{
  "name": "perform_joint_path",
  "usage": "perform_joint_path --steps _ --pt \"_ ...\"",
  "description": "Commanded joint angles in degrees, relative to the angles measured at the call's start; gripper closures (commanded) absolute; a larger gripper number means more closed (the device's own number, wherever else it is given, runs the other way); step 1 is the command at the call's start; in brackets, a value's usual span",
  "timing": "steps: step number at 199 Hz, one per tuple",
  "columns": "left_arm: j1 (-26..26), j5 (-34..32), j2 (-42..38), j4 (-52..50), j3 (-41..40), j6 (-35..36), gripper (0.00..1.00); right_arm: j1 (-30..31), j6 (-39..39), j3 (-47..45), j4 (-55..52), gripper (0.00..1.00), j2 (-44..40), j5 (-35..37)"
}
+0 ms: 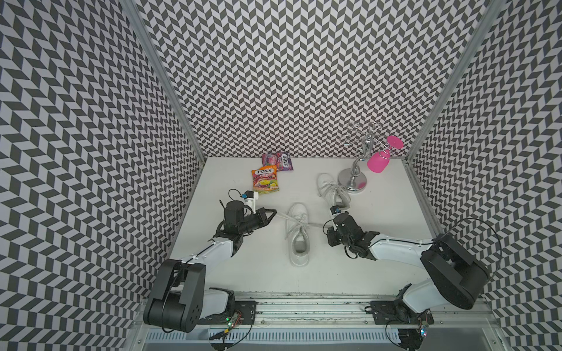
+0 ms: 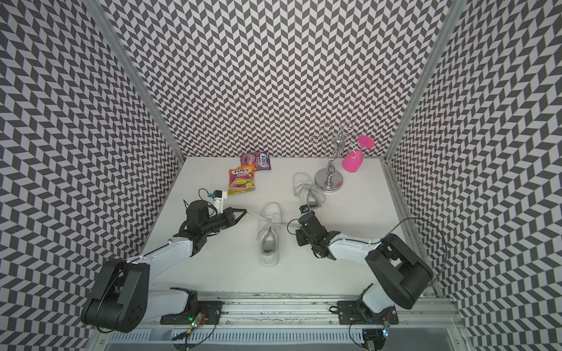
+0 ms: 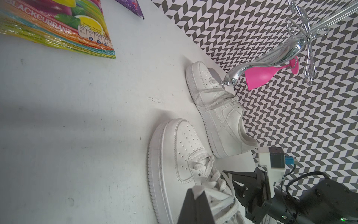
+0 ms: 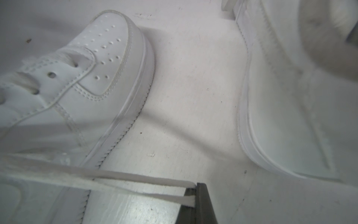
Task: Tie the shoes
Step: Tie the shoelace on the shoe, then reset both arms
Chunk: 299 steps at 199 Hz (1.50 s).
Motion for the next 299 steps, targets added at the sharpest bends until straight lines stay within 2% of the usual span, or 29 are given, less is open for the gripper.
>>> perform_joint_path --steps 1,65,89,93,98,117,125,132,140,167,186,197,231,249,276,299 --pt "1.7 -1.3 -0.2 0.5 -0.3 1.4 1.0 -0.6 1.4 -0.3 -3.8 1.0 -0.8 6.1" --pt "2.2 -0.2 0.5 1.0 -0.3 1.5 1.0 -0.8 1.1 -0.1 -4.1 1.0 -1.2 6.7" --pt "2.3 1.7 0.2 2.2 -0.4 1.1 1.0 -0.8 -3.2 -1.2 0.1 1.0 -4.7 -0.9" --pt "2.2 2.3 0.0 2.5 -0.3 1.1 1.0 -0.8 -4.5 -1.6 1.0 0.95 -5.7 -3.0" --pt "2.2 2.8 -0.4 2.9 -0.3 1.0 0.95 -0.8 -5.5 -1.9 2.0 0.88 -6.9 -5.6" --pt "2.3 4.3 -2.7 4.0 -0.6 0.8 0.69 -0.8 -8.6 -3.4 4.3 0.41 -12.1 -14.9" --pt "2.3 4.5 -4.2 4.3 -0.9 0.7 0.56 -0.8 -8.9 -3.8 4.4 0.28 -14.1 -17.7" --pt "2.5 4.4 -5.7 4.3 -1.1 0.6 0.47 -0.8 -9.7 -4.0 4.2 0.21 -16.1 -20.1" --pt "3.0 4.3 -7.3 3.9 -1.2 0.7 0.4 -0.9 -9.0 -4.1 3.6 0.16 -18.4 -20.4" --pt "6.9 4.7 -13.0 0.3 1.0 1.5 0.3 -4.2 -5.7 -1.1 -0.4 0.07 -28.2 -19.7" --pt "10.1 5.4 -15.4 -2.4 4.6 1.6 0.28 -7.4 -4.4 3.9 -3.4 0.04 -35.1 -14.5" --pt "11.4 5.5 -16.3 -3.4 6.5 1.3 0.27 -8.8 -4.0 6.3 -4.2 0.0 -38.7 -8.5" --pt "15.6 3.0 -19.8 -1.4 7.3 0.1 0.21 -11.5 -5.6 8.2 -2.7 0.0 -46.6 8.3" --pt "18.4 -0.1 -22.3 -1.0 6.7 1.1 0.15 -13.4 -8.8 6.0 0.6 0.0 -48.8 13.4" --pt "21.1 -9.7 -26.5 1.4 2.9 3.5 0.01 -18.1 -8.4 -0.6 6.2 0.0 -49.7 20.0" --pt "22.2 -16.6 -27.5 7.3 -3.6 2.8 0.0 -23.5 -4.8 -9.2 13.0 0.0 -48.7 20.2"
